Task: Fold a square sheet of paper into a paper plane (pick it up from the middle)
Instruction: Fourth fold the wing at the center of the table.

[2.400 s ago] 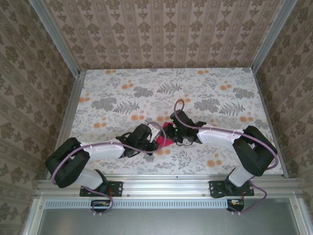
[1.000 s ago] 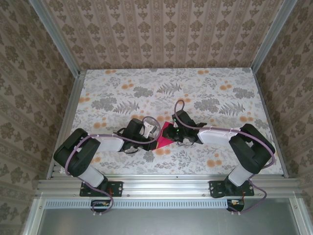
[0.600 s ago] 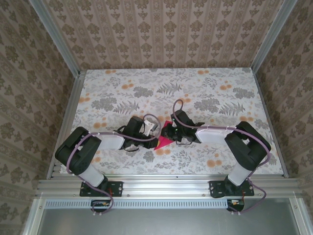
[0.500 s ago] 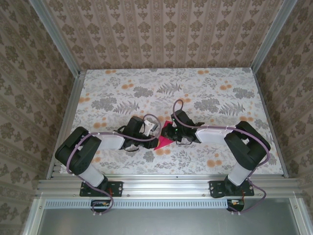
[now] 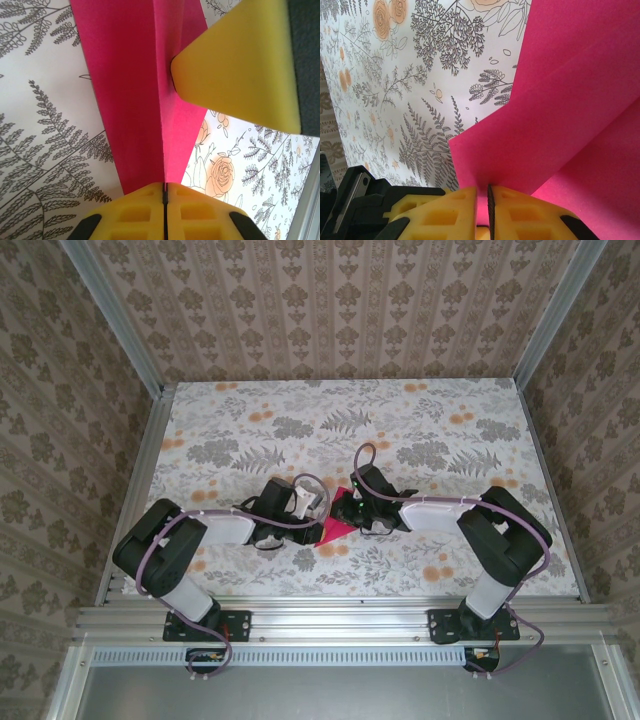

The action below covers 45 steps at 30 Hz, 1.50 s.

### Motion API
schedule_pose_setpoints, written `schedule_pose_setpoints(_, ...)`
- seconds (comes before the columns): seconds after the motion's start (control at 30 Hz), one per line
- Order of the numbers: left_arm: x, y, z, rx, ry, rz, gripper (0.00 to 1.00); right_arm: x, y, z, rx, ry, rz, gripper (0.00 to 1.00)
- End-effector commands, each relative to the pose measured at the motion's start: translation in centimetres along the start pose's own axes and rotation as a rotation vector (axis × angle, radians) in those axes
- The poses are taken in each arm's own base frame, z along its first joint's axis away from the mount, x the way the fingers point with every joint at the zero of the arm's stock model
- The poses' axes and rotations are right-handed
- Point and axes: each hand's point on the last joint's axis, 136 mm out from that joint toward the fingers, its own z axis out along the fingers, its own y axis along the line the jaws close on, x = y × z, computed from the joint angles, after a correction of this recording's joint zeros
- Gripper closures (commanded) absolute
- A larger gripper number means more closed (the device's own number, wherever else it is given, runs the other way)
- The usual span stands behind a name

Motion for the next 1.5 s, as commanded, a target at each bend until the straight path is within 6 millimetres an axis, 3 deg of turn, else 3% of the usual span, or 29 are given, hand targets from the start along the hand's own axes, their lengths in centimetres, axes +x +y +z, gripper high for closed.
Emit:
schedule_pose_setpoints(0.0,-0.1,-0.3,-0.3,0.009,0.003,0.017,0.96,-0.5,0.1,0.3,0.007,-0.006,0.018,0.84)
schedule_pose_setpoints(0.33,1.0,0.5,0.5,0.012,0.025,-0.034,1.00,-0.5,0.9,0.2,-0.036,0.001,0.009,0.82)
schedule_pose_setpoints(0.67,0.4,0.8,0.5,0.035,0.013,-0.083,1.00,-0.7,1.0,1.1,-0.060,0.003,0.018,0.82)
schedule_pose_setpoints(0.9,-0.3,-0.3,0.3,0.120,0.015,-0.126,1.00,-0.9,0.7,1.1,-0.045,0.002,0.013,0.82)
schedule_pose_setpoints(1.07,0.0,0.3,0.3,0.082,0.021,-0.132,0.92,-0.9,0.2,1.3,-0.035,0.004,0.019,0.82)
schedule_pose_setpoints(1.17,0.4,0.5,0.2,0.063,0.036,-0.121,0.81,-1.0,0.1,1.3,-0.035,0.004,0.021,0.82)
schedule_pose_setpoints(1.47,1.0,0.6,-0.2,0.041,0.043,-0.097,0.77,-1.1,0.1,1.5,-0.033,0.008,0.023,0.82)
